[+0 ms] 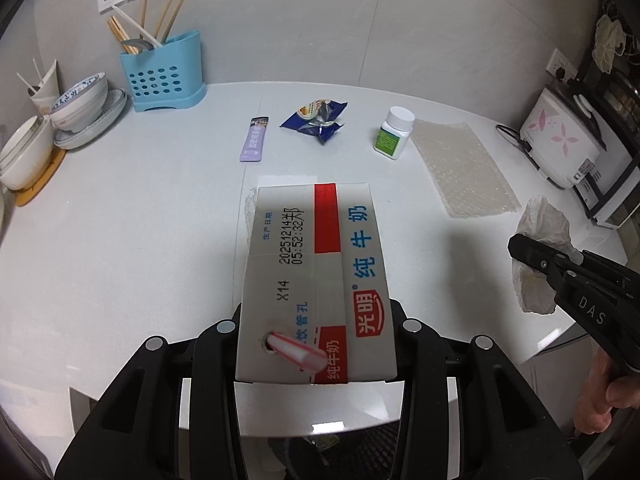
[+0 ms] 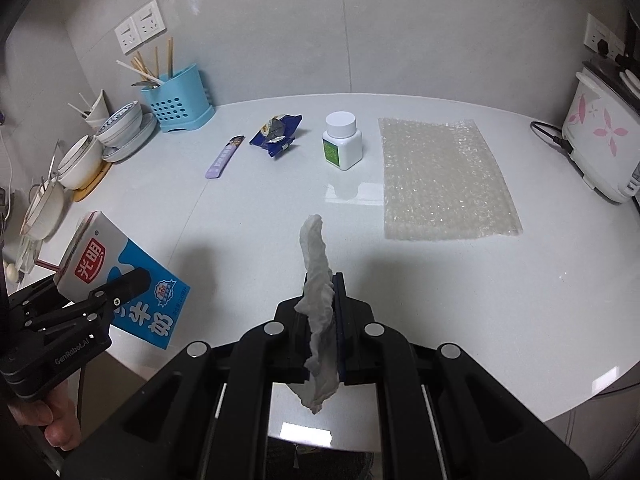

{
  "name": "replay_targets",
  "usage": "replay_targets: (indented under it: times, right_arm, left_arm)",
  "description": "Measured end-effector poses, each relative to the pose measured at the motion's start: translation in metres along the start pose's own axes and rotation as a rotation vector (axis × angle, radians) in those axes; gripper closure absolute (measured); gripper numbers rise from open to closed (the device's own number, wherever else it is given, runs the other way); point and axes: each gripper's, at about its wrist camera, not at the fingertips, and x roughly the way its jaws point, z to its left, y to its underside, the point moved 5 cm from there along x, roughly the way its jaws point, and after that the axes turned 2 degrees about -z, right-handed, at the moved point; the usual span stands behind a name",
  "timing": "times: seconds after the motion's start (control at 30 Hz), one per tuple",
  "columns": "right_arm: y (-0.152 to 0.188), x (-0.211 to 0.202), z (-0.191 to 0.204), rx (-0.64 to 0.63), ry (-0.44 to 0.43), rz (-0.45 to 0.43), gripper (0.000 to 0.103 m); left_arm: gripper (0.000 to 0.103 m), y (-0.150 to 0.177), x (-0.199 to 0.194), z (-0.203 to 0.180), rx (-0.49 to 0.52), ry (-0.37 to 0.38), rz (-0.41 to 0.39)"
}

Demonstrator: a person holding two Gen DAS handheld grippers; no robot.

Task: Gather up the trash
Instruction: 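Carry the milk carton and tissue down over the trash bin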

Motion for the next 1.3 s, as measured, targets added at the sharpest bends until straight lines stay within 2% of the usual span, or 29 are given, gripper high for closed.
replay_targets:
  times: [0.2, 0.83, 0.93, 1.3]
  right_arm:
    - [0.017, -0.021, 0.004, -0.049, -0.012, -0.011, 0.095]
    - [0.084, -0.064, 0.009, -0.073, -0.082, 0.002, 0.095]
    - [0.097, -0.067, 0.012, -0.098, -0.095, 0.021, 0.095]
    - [0.151, -0.062, 0.012, -0.140, -0.107, 0.091, 0.095]
  left_arm:
    - [0.064, 0.019, -0.024, -0.010, -0.005, -0.012, -0.015]
    - [0.064, 0.094, -0.074, -0.035, -0.014, 0.004, -0.019]
    - [0.064, 0.105, -0.078, -0.041, -0.005, 0.020, -0.011]
    - [0.064, 0.153, -0.074, -0.042, -0.023, 0.002, 0.062]
